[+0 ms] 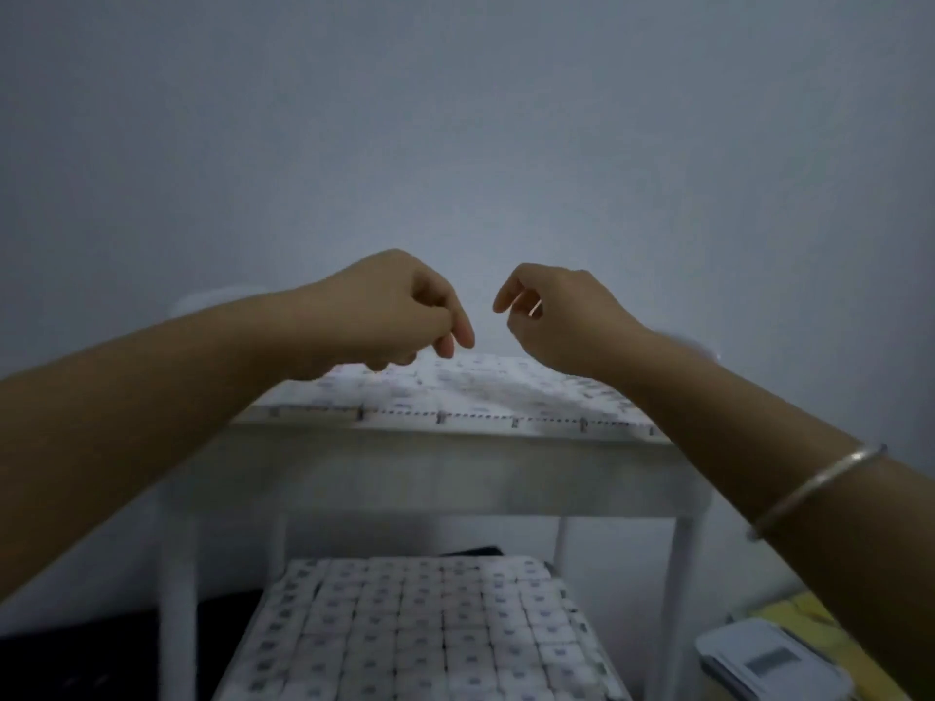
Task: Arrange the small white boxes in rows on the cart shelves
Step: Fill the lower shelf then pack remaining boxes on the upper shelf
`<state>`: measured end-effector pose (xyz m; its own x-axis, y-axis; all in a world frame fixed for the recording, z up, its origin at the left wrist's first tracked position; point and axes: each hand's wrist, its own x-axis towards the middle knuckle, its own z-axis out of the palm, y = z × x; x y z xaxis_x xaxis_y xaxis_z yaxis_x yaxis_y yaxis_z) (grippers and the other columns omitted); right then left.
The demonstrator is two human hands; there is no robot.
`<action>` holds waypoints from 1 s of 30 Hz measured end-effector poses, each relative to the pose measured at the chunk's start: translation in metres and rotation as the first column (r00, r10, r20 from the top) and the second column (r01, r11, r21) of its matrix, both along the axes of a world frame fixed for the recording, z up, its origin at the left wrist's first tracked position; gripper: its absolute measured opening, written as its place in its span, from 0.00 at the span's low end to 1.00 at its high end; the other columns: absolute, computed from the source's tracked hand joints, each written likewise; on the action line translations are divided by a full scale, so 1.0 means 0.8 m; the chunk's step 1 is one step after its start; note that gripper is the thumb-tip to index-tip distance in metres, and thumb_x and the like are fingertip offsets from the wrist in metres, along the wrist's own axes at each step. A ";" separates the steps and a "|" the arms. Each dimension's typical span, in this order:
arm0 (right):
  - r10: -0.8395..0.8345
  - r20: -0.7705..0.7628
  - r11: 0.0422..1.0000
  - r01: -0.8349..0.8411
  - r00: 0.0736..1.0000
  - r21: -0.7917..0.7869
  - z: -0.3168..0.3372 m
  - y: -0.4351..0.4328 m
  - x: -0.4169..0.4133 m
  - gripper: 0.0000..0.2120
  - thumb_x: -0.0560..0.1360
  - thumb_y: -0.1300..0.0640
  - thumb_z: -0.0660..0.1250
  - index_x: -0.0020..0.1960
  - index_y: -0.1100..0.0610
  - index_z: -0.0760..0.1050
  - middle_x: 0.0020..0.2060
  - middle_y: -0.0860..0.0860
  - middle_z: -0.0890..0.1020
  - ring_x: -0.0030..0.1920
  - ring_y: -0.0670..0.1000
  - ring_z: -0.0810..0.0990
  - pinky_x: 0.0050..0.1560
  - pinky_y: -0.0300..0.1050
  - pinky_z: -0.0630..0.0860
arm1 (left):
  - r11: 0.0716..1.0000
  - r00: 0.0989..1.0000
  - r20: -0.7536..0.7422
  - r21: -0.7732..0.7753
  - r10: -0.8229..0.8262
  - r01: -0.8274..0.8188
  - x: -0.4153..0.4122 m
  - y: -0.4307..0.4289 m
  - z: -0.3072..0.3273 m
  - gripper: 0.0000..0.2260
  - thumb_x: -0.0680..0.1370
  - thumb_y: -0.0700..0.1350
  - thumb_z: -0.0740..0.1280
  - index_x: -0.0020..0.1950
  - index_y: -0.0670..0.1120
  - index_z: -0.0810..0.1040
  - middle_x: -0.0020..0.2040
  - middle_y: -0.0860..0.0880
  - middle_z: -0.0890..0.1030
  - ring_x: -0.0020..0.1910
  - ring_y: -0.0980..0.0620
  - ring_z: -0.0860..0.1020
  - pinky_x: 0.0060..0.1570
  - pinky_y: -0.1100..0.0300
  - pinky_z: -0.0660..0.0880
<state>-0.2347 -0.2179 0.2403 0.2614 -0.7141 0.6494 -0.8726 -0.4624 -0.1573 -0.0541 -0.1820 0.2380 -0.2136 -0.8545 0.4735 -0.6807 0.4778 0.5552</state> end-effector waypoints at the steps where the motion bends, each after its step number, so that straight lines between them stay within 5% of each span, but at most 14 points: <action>1: 0.066 0.030 0.998 -0.066 0.997 0.002 -0.011 0.021 0.012 0.10 0.77 0.59 0.61 0.54 0.48 0.76 0.44 0.43 0.78 0.43 0.44 0.76 0.46 0.40 0.72 | 1.000 1.000 -0.016 -0.001 -0.007 0.007 0.015 0.023 -0.012 0.15 0.77 0.37 0.61 0.39 0.51 0.84 0.34 0.55 0.83 0.21 0.61 0.72 0.20 0.69 0.66; 6: 0.365 0.246 0.931 -0.359 0.898 -0.073 -0.090 0.124 0.082 0.09 0.76 0.60 0.63 0.51 0.49 0.78 0.38 0.44 0.78 0.36 0.43 0.75 0.37 0.35 0.71 | 0.979 0.975 -0.201 0.155 -0.099 0.131 0.095 0.141 -0.110 0.15 0.79 0.36 0.62 0.40 0.51 0.84 0.36 0.49 0.83 0.22 0.57 0.70 0.19 0.67 0.64; 9: 0.503 0.308 0.859 -0.508 0.808 -0.071 -0.144 0.170 0.122 0.09 0.75 0.62 0.63 0.48 0.50 0.78 0.38 0.44 0.79 0.38 0.42 0.76 0.38 0.34 0.72 | 0.941 0.954 -0.300 0.321 -0.005 0.106 0.151 0.201 -0.183 0.13 0.80 0.36 0.62 0.42 0.47 0.84 0.36 0.47 0.82 0.21 0.56 0.70 0.20 0.66 0.64; 14: 0.555 0.210 0.680 -0.585 0.805 0.443 -0.262 0.191 0.194 0.11 0.77 0.63 0.63 0.53 0.51 0.79 0.44 0.43 0.82 0.47 0.41 0.80 0.46 0.30 0.74 | 0.880 0.950 -0.168 0.446 0.263 -0.165 0.240 0.270 -0.286 0.10 0.80 0.36 0.62 0.49 0.46 0.82 0.40 0.49 0.84 0.29 0.55 0.77 0.30 0.62 0.72; 19: 0.554 0.102 0.595 -0.478 0.826 0.646 -0.380 0.198 0.253 0.14 0.80 0.57 0.59 0.64 0.51 0.76 0.60 0.49 0.79 0.58 0.48 0.78 0.54 0.36 0.71 | 0.835 0.933 -0.063 0.471 0.354 -0.285 0.292 0.338 -0.346 0.09 0.79 0.39 0.66 0.50 0.53 0.82 0.45 0.58 0.85 0.44 0.62 0.81 0.43 0.70 0.77; 23: 0.587 0.046 0.612 -0.480 0.809 0.629 -0.422 0.214 0.287 0.18 0.81 0.48 0.57 0.69 0.50 0.71 0.63 0.48 0.76 0.62 0.48 0.75 0.61 0.43 0.70 | 0.791 0.911 0.053 0.478 0.409 -0.382 0.318 0.377 -0.380 0.08 0.76 0.48 0.69 0.53 0.58 0.80 0.47 0.60 0.83 0.45 0.65 0.80 0.41 0.67 0.76; 27: 0.645 -0.102 0.647 -0.471 0.757 0.599 -0.430 0.223 0.298 0.24 0.80 0.42 0.58 0.73 0.50 0.66 0.66 0.48 0.73 0.64 0.51 0.71 0.63 0.45 0.69 | 0.692 0.889 0.183 0.570 0.419 -0.443 0.324 0.400 -0.404 0.25 0.62 0.70 0.64 0.57 0.64 0.72 0.52 0.65 0.77 0.47 0.73 0.75 0.40 0.70 0.73; 30: 0.677 -0.113 0.609 -0.467 0.727 0.641 -0.421 0.218 0.297 0.24 0.77 0.42 0.63 0.71 0.49 0.68 0.66 0.47 0.74 0.64 0.49 0.72 0.63 0.45 0.70 | 0.698 0.905 0.293 0.577 0.309 -0.425 0.326 0.407 -0.405 0.30 0.58 0.74 0.63 0.57 0.66 0.75 0.59 0.69 0.70 0.54 0.73 0.70 0.49 0.69 0.72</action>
<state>0.0027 -0.0437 -0.0968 0.8506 -0.5257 0.0053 -0.4972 -0.8077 -0.3169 0.2068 0.1436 -0.0863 0.1569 -0.9683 -0.1941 -0.8337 -0.2353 0.4996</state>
